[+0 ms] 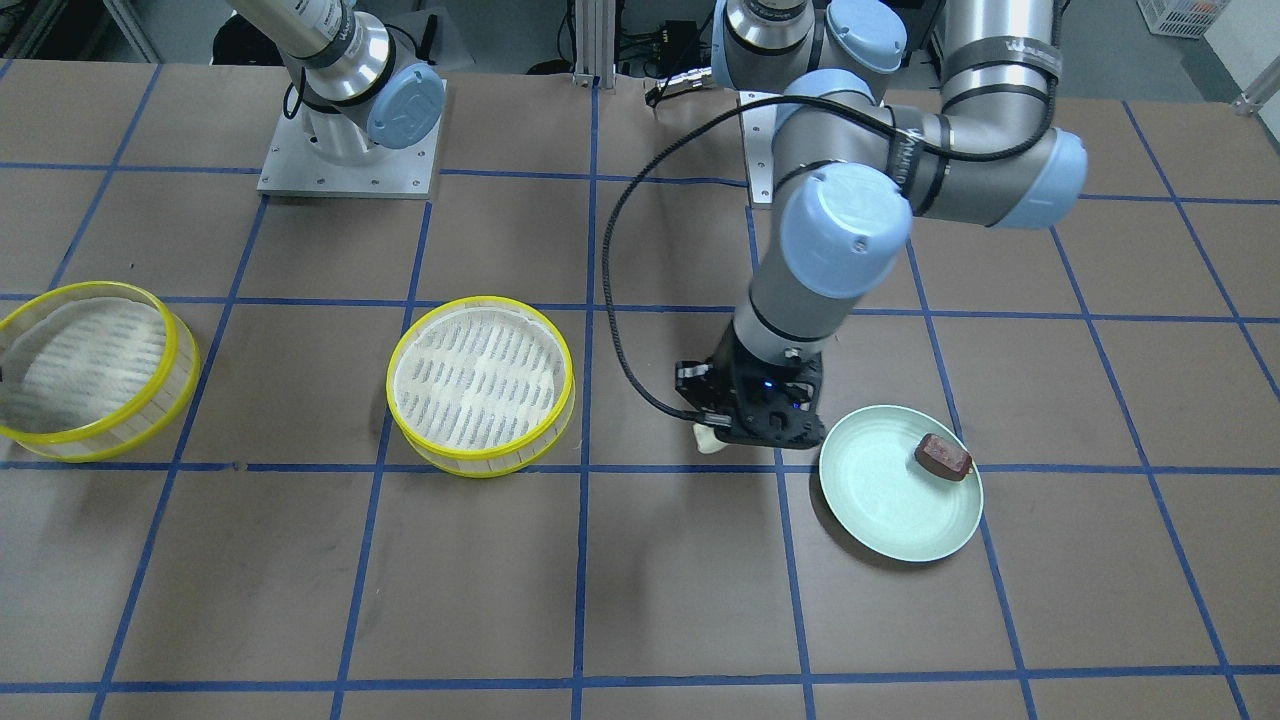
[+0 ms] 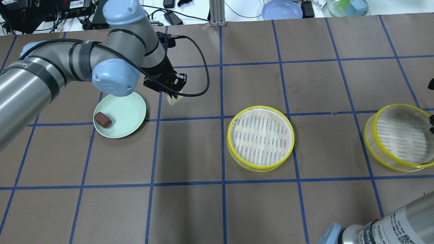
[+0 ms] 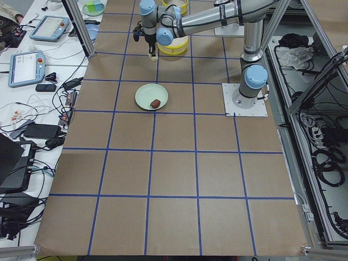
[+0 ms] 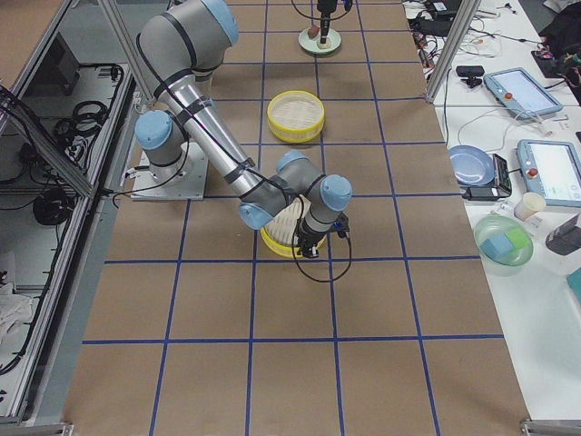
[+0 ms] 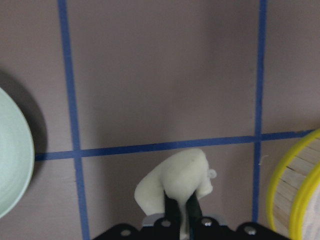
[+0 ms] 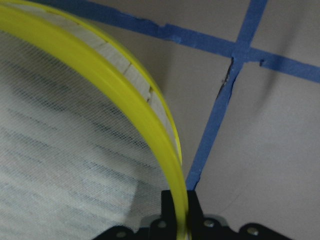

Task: Stack buns with steamer

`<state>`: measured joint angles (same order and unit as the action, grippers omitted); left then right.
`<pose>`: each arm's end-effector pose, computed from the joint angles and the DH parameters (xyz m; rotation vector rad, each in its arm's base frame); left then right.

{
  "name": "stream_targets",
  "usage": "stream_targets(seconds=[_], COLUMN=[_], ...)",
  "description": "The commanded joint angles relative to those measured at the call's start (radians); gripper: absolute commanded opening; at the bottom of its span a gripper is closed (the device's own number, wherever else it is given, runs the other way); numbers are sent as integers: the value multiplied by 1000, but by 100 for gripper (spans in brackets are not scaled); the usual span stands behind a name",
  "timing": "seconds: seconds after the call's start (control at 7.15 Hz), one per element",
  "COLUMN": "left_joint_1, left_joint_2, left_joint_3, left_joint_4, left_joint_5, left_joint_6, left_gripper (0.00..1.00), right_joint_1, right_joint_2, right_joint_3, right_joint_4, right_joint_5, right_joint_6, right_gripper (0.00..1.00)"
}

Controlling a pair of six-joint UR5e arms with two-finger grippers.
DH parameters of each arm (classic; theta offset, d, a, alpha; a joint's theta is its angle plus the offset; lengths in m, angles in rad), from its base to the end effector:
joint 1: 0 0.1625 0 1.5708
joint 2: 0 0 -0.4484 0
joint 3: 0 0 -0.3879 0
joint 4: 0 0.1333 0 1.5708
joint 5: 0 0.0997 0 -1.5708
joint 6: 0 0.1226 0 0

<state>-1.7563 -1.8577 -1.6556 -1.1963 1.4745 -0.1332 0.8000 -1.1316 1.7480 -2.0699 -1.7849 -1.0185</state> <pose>-0.2511 -0.5515 0.3299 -0.0798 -3.0450 -0.0191 -0.3356 -0.4995 0.2135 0.3993 -3.0507 -0.3709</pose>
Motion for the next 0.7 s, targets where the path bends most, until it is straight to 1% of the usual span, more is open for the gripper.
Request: stream_targets(seconds=[0.0, 0.14, 0.28, 0.42, 0.56], left_joint_1=[-182, -237, -248, -255, -255], left_joint_2=[-6, -24, -40, -60, -86], left_joint_3=[2, 2, -10, -12, -15], left_joint_4=[1, 9, 33, 32, 29], left_joint_5=[-16, -90, -103, -121, -194], left_joint_6=[-162, -265, -319, -338, -367], left_gripper=[0, 0, 0, 0, 0], right_joint_1=[1, 8, 11, 42, 136], right_joint_2=[-67, -139, -193, -232, -258], right_joint_3=[-28, -50, -88, -128, -143], right_joint_4=[11, 54, 153, 240, 311], right_joint_5=[4, 13, 80, 122, 110], right_joint_6=[4, 8, 17, 35, 137], right_gripper=[3, 2, 2, 2, 2])
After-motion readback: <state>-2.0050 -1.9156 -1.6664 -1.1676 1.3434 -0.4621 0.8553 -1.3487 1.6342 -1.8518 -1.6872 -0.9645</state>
